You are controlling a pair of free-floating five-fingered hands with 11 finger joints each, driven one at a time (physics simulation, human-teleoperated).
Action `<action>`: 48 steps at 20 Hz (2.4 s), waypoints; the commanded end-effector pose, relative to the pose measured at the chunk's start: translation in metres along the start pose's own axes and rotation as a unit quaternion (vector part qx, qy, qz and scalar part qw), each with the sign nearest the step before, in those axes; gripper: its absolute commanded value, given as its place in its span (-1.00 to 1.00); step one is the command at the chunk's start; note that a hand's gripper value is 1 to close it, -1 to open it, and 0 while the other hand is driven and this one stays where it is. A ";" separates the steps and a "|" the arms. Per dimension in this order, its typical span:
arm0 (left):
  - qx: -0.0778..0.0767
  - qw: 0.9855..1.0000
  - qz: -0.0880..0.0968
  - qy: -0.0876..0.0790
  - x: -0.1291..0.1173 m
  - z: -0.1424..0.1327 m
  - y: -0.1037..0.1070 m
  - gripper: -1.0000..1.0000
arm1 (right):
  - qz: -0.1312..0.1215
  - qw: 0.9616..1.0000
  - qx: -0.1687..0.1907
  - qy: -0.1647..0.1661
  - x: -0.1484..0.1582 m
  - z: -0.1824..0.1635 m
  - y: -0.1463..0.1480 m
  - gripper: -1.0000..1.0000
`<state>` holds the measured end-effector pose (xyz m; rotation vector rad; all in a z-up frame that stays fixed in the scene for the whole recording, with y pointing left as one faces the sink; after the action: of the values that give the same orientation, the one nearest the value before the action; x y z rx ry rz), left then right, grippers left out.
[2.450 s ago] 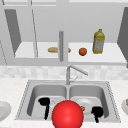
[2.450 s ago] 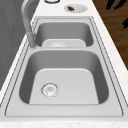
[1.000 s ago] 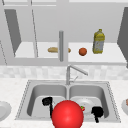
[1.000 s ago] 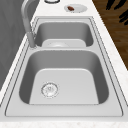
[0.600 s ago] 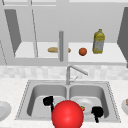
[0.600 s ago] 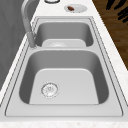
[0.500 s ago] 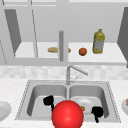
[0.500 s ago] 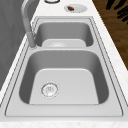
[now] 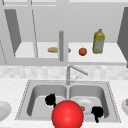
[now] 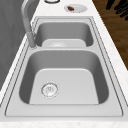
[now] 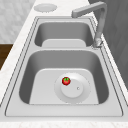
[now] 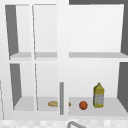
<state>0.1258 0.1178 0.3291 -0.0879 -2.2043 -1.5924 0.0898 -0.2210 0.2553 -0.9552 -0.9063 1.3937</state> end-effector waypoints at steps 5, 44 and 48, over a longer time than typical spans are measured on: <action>0.060 0.997 -0.041 0.012 0.001 -0.008 -0.003 -1.00 | 0.000 1.000 0.000 0.000 0.000 0.000 0.000 0.00; 0.089 0.986 -0.144 -0.008 -0.007 -0.040 0.054 -1.00 | 0.000 1.000 0.000 0.000 0.000 0.000 0.000 0.00; 0.102 0.980 -0.172 -0.006 -0.005 -0.051 0.053 -1.00 | 0.000 1.000 0.000 0.000 0.000 0.000 0.000 0.00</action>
<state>0.1595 0.0981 0.3854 0.2498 -2.4139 -1.5725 0.0898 -0.2210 0.2553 -0.9552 -0.9063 1.3937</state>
